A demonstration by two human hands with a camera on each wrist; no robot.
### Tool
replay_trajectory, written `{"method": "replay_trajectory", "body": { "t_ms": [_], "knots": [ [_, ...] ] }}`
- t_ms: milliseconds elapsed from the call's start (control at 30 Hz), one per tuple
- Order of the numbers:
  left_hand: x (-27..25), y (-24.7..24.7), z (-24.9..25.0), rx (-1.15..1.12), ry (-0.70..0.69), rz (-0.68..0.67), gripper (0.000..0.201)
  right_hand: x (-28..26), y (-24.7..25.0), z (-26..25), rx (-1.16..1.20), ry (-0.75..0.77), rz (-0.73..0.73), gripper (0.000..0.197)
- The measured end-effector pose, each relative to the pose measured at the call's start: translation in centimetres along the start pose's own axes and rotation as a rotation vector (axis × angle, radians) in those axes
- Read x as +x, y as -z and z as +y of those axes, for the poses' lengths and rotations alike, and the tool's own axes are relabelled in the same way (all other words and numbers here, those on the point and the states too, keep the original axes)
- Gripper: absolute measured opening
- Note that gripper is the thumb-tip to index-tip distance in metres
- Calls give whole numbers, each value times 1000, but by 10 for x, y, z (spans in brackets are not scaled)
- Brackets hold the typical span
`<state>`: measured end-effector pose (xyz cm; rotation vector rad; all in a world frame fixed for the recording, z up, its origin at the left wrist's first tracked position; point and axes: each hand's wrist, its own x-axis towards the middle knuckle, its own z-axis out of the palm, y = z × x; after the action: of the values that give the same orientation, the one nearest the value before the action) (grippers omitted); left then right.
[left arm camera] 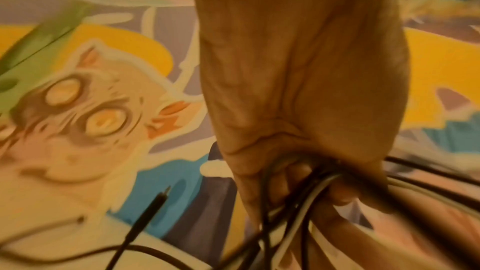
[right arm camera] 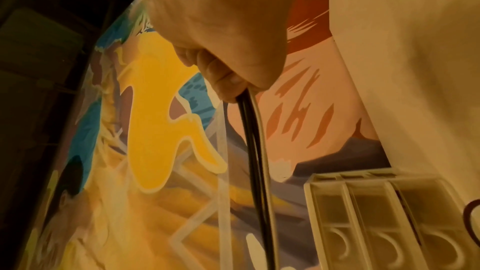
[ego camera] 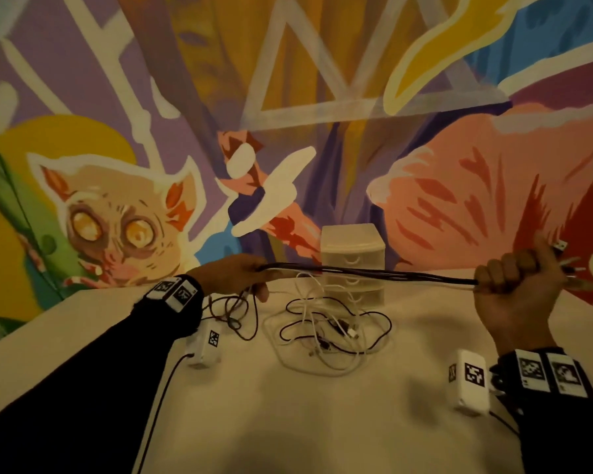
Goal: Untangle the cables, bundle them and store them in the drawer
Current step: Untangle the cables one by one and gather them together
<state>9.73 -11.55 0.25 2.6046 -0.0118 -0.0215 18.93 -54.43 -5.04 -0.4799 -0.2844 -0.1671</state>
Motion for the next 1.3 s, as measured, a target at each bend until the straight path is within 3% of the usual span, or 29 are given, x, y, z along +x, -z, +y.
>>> {"method": "replay_trajectory", "body": {
  "t_ms": [100, 133, 167, 300, 433, 500, 633, 800, 867, 967, 1033, 1067, 1133, 1167, 1233, 1267, 1300],
  "knots": [
    [-7, -2, -4, -502, -41, 78, 21, 3, 1, 5, -50, 28, 16, 57],
    [-8, -1, -5, -572, -57, 106, 22, 4, 1, 5, -61, 40, 20, 58],
    [-9, 3, -6, -536, -68, 118, 23, 4, 1, 5, -65, 51, 32, 58],
    [-8, 6, -16, 192, -1, 142, 28, 6, 0, 0, -104, 135, 205, 54],
    [-1, 1, -48, 412, 139, 308, 33, 11, 4, -10, -281, 308, 452, 44],
    [-3, -3, -52, 311, 148, 269, 27, 7, -1, -10, -411, 291, 351, 43],
    [-3, -29, -21, 144, 5, 255, 22, -15, -30, 42, -956, 30, -100, 30],
    [6, -49, 38, 228, -195, 194, 26, -60, -74, 115, -1152, -147, -573, 57],
    [3, -47, 53, 261, -268, 173, 29, -65, -79, 128, -1216, -164, -624, 46],
    [-3, -39, 58, 276, -296, 186, 25, -56, -73, 132, -1219, -178, -613, 7],
    [-7, -29, 49, 235, -281, 213, 21, -45, -64, 124, -1272, -101, -585, 35],
    [-7, -24, 42, 223, -266, 228, 19, -39, -63, 118, -1310, -44, -526, 37],
    [-9, -19, 33, 225, -234, 238, 19, -37, -65, 105, -1343, 96, -420, 16],
    [-10, -18, 32, 237, -225, 224, 19, -39, -67, 102, -1338, 156, -411, 21],
    [-12, -20, 36, 247, -260, 180, 11, -48, -76, 105, -1395, 179, -505, 51],
    [-14, -20, 41, 253, -310, 168, 11, -52, -81, 108, -1436, 139, -565, 51],
    [-17, -20, 45, 243, -349, 159, 11, -56, -85, 111, -1457, 70, -625, 38]
  ]
}}
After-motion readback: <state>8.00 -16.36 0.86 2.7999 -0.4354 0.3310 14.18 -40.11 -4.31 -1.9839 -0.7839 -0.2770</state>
